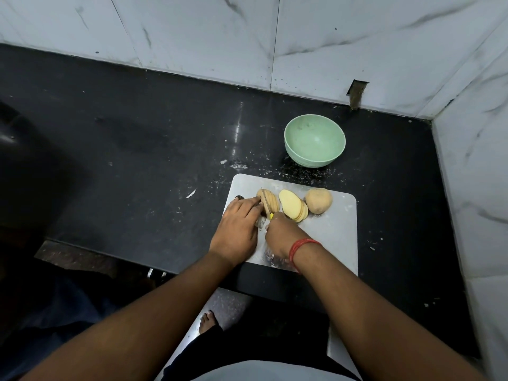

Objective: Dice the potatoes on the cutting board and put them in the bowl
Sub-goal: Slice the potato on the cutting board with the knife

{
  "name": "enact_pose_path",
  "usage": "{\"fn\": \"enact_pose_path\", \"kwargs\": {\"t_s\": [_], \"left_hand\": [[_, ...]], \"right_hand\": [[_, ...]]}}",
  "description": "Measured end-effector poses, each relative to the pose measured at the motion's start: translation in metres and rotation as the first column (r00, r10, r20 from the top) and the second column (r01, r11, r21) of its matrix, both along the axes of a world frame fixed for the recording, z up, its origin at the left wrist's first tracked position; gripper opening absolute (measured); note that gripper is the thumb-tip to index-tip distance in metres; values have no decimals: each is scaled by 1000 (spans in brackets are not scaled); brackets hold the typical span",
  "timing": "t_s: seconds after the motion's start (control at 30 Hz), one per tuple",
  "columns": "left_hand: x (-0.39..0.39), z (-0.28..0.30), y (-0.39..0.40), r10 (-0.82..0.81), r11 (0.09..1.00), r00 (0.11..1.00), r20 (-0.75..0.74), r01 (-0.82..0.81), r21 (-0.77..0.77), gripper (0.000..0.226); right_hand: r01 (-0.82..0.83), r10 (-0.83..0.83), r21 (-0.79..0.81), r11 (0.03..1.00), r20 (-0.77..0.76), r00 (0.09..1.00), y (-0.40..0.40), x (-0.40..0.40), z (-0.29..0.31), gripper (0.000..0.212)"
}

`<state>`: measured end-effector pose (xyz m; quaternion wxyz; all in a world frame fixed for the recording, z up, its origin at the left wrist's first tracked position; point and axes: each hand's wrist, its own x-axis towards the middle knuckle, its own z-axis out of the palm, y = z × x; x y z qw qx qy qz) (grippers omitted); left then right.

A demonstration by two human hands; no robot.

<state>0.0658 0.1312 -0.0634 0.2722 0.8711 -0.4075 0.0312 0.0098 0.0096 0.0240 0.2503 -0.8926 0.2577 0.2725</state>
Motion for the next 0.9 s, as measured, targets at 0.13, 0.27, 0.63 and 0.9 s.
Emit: {"fn": "enact_pose_path", "kwargs": {"t_s": [0.13,0.27,0.63,0.9], "left_hand": [[-1,1,1,-3,1000,1000,-9,3,6,42],[-3,4,1,-11,1000,1000,-12,11,24,47],[-3,7,-1,-41,993,999,26,38,113,55],[-4,9,-1,-38,990,998,45,32,137,53]], "right_hand": [[-78,79,27,997,-26,997,-8,5,19,33],[-154,159,55,987,-101,982,-10,8,31,32],[-13,16,110,994,-31,999,-7,-2,15,34],[22,-20,104,994,-15,1000,-6,-2,10,33]]}}
